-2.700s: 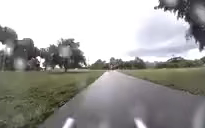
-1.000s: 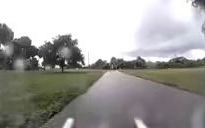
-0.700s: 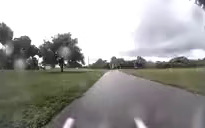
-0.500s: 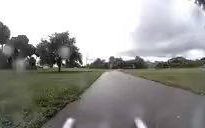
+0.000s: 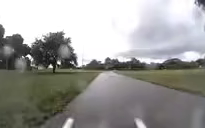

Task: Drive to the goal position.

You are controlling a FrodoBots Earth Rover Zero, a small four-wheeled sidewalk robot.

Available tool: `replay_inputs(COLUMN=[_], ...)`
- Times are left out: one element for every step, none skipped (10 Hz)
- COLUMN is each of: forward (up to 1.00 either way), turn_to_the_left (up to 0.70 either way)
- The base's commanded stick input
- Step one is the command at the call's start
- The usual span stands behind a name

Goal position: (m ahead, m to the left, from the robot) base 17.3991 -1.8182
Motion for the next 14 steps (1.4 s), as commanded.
replay_inputs(forward=[1.0, 1.0, 1.0, 1.0, 1.0, 1.0, 1.0, 1.0, 1.0, 1.0, 1.0, 1.0, 1.0, 1.0], turn_to_the_left=[0.0, -0.34, -0.4, -0.4, -0.4, -0.3, 0.0, 0.0, 0.0, 0.0, 0.0, 0.0, 0.0, 0.0])
